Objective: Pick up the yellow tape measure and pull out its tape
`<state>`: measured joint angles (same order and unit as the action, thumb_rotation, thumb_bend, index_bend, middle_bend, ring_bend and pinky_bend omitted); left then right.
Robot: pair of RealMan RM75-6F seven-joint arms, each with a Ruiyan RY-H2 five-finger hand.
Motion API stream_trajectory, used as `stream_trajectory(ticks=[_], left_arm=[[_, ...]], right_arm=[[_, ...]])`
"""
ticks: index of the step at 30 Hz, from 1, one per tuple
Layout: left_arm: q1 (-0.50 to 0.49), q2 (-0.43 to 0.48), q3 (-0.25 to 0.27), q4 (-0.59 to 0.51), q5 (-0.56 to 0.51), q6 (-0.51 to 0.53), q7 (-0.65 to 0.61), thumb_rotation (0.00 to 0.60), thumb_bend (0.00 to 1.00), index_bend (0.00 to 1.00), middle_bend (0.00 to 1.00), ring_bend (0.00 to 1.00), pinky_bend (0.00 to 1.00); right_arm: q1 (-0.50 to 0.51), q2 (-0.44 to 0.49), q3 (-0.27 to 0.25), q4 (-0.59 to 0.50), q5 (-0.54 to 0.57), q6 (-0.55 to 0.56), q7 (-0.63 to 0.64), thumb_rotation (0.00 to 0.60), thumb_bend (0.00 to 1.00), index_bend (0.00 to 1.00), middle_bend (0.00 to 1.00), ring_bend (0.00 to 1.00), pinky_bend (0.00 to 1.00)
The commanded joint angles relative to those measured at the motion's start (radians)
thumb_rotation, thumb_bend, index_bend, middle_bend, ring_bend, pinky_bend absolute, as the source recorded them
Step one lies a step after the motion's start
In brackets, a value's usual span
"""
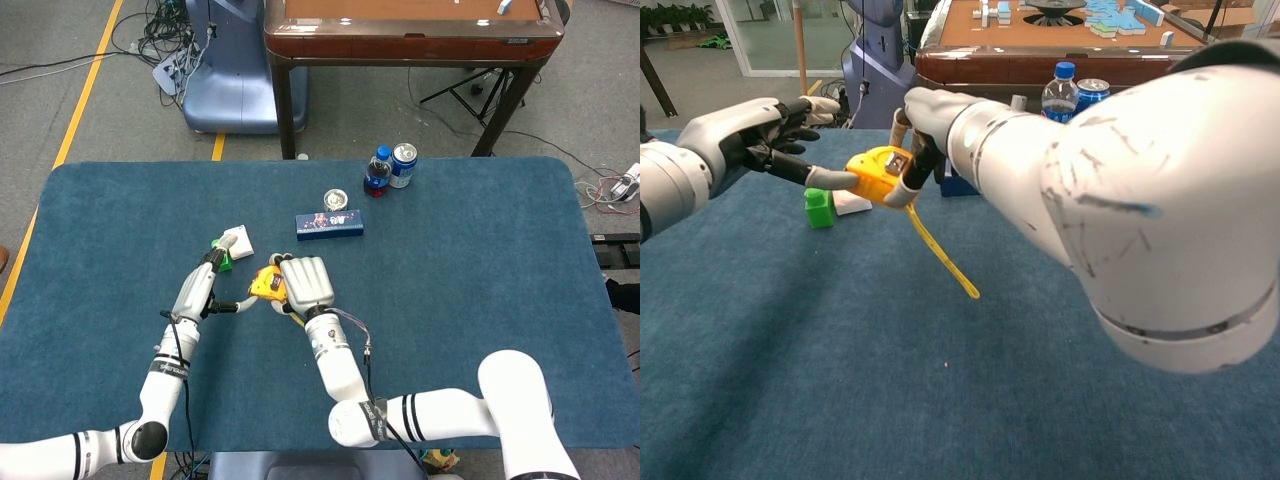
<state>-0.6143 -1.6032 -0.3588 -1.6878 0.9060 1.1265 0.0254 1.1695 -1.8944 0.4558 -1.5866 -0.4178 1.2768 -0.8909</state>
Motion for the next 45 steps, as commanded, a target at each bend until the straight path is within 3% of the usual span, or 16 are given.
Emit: stream_trajectory(ticks=[1,23,40,45], left_arm=[[-0.003,-0.002,-0.001,0.005,-0.003,-0.001,0.001,0.600,0.14,0.00,0.00,0.00,0.00],[-0.003,0.004,-0.001,0.028,-0.020,-0.003,0.011,0.600,0.24,0.00,0.00,0.00,0.00],[0.001,0.018,-0.008,0.031,-0.027,0.000,0.009,0.600,0.25,0.00,0.00,0.00,0.00],[0.004,0.023,-0.011,0.039,-0.032,0.002,0.005,0.600,0.27,0.07,0.00,0.00,0.00]], right_arm=[[-0.002,0.001,0.001,0.000,-0.001,-0.005,0.005,0.600,0.80,0.60,0.59,0.50,0.38],[-0.011,0.016,-0.004,0.000,-0.009,-0.029,0.029,0.600,0.80,0.61,0.60,0.51,0.38],[-0.023,0.032,-0.017,-0.015,-0.010,-0.037,0.042,0.600,0.80,0.61,0.60,0.52,0.38],[-0.023,0.035,-0.017,-0.018,-0.011,-0.036,0.044,0.600,0.80,0.61,0.60,0.52,0.38]])
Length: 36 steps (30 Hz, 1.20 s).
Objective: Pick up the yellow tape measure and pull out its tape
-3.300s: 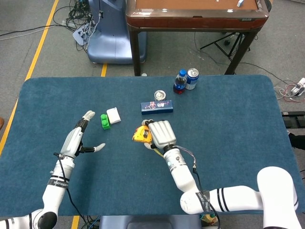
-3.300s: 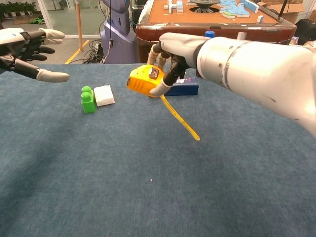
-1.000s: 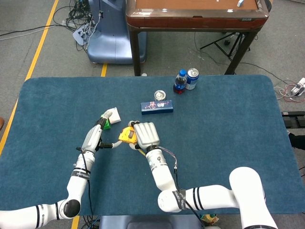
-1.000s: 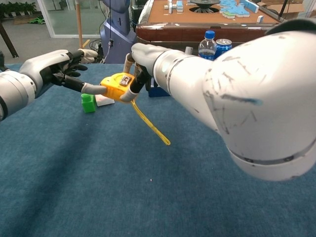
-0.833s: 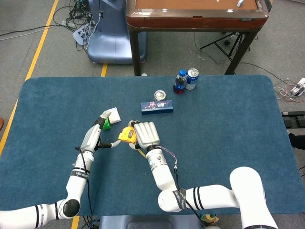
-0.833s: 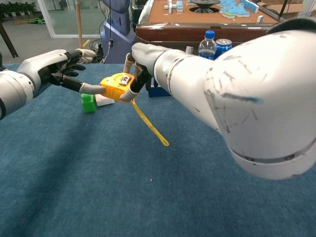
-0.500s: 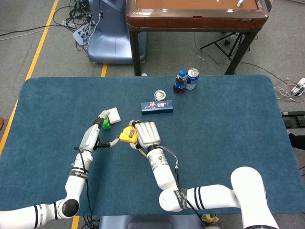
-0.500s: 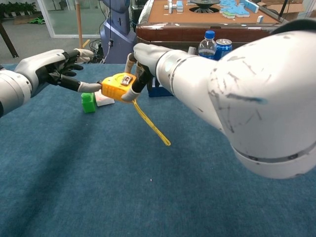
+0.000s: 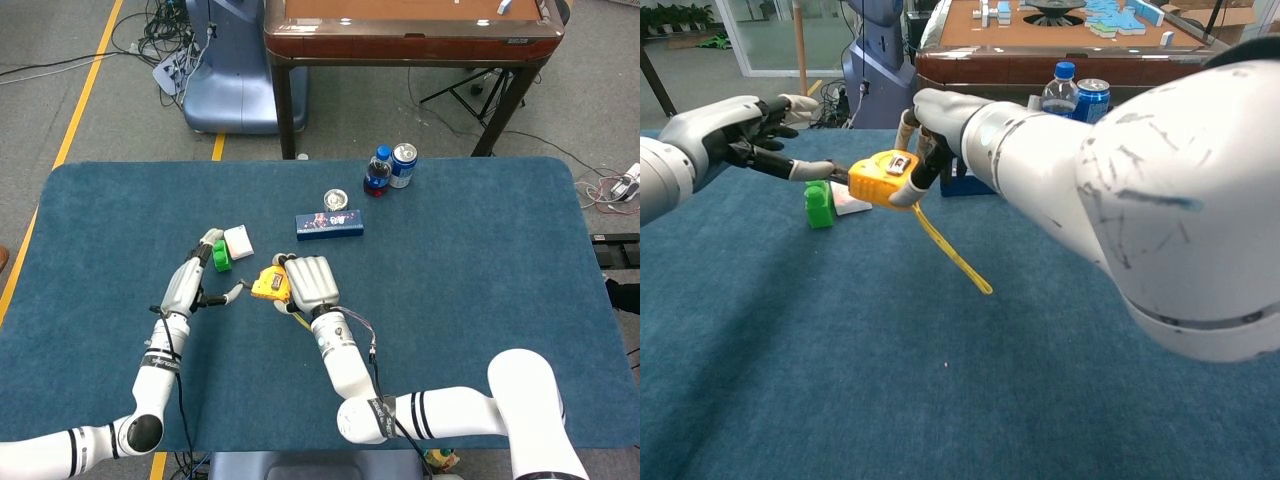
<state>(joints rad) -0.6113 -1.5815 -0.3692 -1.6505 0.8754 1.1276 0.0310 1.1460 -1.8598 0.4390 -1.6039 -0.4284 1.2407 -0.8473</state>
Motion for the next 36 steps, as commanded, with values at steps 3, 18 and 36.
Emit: stream_trajectory(ticks=[3,18,36], left_arm=[[0.003,0.006,-0.002,0.007,-0.005,0.001,0.001,0.600,0.28,0.12,0.00,0.00,0.00],[0.002,0.029,0.004,0.009,-0.021,-0.029,0.004,0.600,0.37,0.41,0.00,0.00,0.00],[-0.002,0.039,0.011,0.009,-0.027,-0.047,-0.005,0.600,0.46,0.54,0.02,0.00,0.00]], right_arm=[[0.001,0.003,0.001,-0.002,0.000,0.000,0.000,0.600,0.80,0.61,0.60,0.52,0.38],[-0.001,0.009,0.001,0.005,0.006,-0.005,0.009,0.600,0.80,0.61,0.60,0.52,0.38],[-0.004,0.018,0.001,0.008,0.012,-0.013,0.020,0.600,0.80,0.61,0.60,0.52,0.38]])
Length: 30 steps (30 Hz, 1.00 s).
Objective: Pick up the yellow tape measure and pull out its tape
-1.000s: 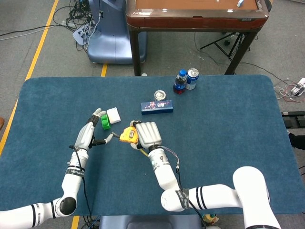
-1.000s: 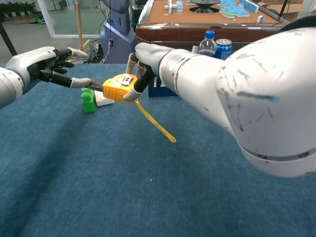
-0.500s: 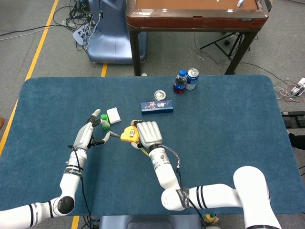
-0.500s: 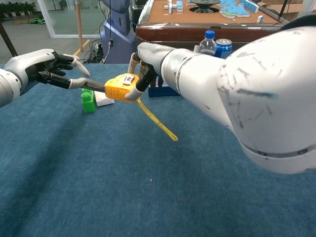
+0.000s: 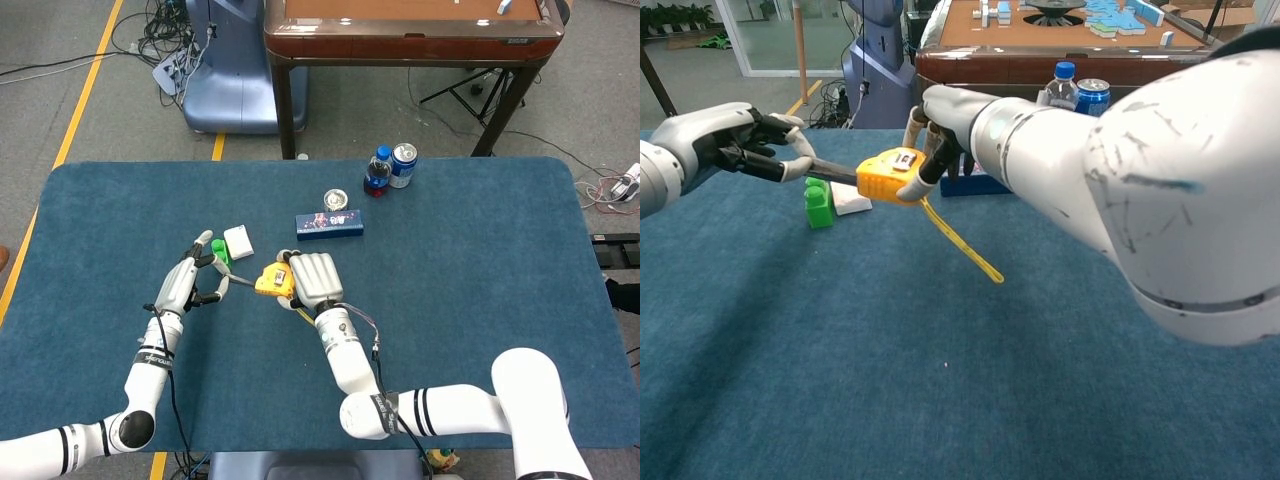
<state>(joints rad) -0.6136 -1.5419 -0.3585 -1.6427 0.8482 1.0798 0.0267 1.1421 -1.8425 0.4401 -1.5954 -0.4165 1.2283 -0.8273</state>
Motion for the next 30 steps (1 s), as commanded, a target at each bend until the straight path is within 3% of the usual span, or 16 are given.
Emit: stream_trajectory(ticks=[1,12,18,30], left_arm=[[0.000,0.000,0.001,0.002,0.001,0.001,-0.001,0.600,0.47,0.54,0.03,0.00,0.00],[0.026,0.023,0.006,-0.004,0.029,0.030,-0.023,0.600,0.48,0.53,0.04,0.00,0.00],[0.059,0.041,0.020,-0.005,0.068,0.057,-0.059,0.600,0.48,0.52,0.04,0.00,0.00],[0.115,0.076,0.032,-0.002,0.152,0.088,-0.154,0.600,0.48,0.51,0.04,0.00,0.00]], right_arm=[[0.000,0.001,0.000,0.000,0.001,-0.001,0.000,0.600,0.80,0.61,0.60,0.52,0.38],[-0.011,0.035,-0.018,-0.027,0.005,-0.016,-0.004,0.600,0.80,0.61,0.61,0.52,0.38],[-0.044,0.098,-0.044,-0.083,0.009,-0.042,0.009,0.600,0.80,0.62,0.61,0.52,0.38],[-0.153,0.260,-0.148,-0.213,-0.063,-0.084,0.096,0.600,0.80,0.62,0.61,0.52,0.38]])
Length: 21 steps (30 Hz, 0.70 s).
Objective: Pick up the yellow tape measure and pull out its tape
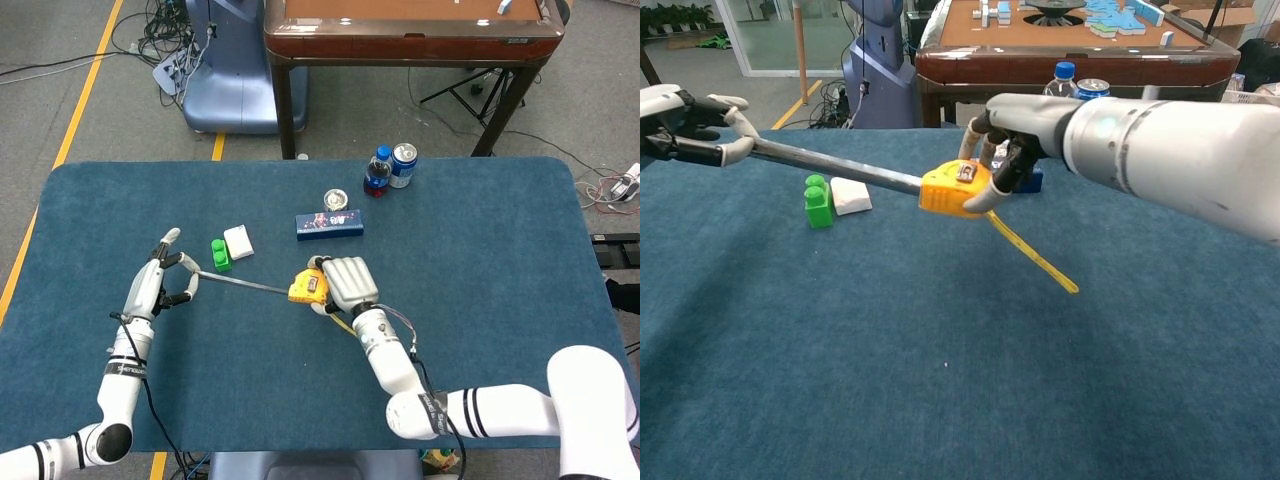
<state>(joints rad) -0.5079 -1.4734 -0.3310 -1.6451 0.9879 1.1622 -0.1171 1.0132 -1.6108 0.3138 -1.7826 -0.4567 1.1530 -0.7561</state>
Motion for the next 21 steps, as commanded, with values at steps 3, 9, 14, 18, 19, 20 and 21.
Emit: stream_trajectory(ticks=[3,9,14,18,19,20,21], left_arm=[[0.022,0.013,0.007,0.004,0.027,0.015,-0.028,0.600,0.48,0.51,0.04,0.00,0.00],[0.045,0.026,0.007,0.013,0.029,0.017,-0.066,0.600,0.48,0.50,0.04,0.00,0.00],[0.065,0.044,0.009,0.009,0.030,0.017,-0.087,0.600,0.48,0.50,0.04,0.00,0.00],[0.074,0.055,0.013,0.005,0.029,0.015,-0.086,0.600,0.48,0.50,0.04,0.00,0.00],[0.075,0.057,0.013,0.004,0.028,0.014,-0.085,0.600,0.48,0.50,0.04,0.00,0.00],[0.076,0.059,0.015,0.003,0.027,0.012,-0.082,0.600,0.48,0.50,0.04,0.00,0.00],[0.078,0.061,0.015,0.002,0.025,0.011,-0.081,0.600,0.48,0.49,0.04,0.00,0.00]], right_arm=[[-0.052,0.071,-0.048,-0.059,-0.054,-0.018,0.052,0.600,0.80,0.62,0.61,0.52,0.38],[-0.111,0.146,-0.106,-0.105,-0.125,-0.019,0.106,0.600,0.80,0.62,0.61,0.52,0.38],[-0.164,0.198,-0.151,-0.121,-0.184,-0.013,0.157,0.600,0.80,0.63,0.62,0.53,0.38],[-0.200,0.231,-0.180,-0.125,-0.219,-0.019,0.194,0.600,0.80,0.63,0.62,0.53,0.38],[-0.206,0.237,-0.184,-0.124,-0.226,-0.021,0.202,0.600,0.80,0.63,0.62,0.53,0.38],[-0.213,0.245,-0.187,-0.124,-0.233,-0.025,0.213,0.600,0.80,0.63,0.62,0.53,0.38],[-0.217,0.250,-0.189,-0.124,-0.238,-0.028,0.219,0.600,0.80,0.63,0.62,0.53,0.38]])
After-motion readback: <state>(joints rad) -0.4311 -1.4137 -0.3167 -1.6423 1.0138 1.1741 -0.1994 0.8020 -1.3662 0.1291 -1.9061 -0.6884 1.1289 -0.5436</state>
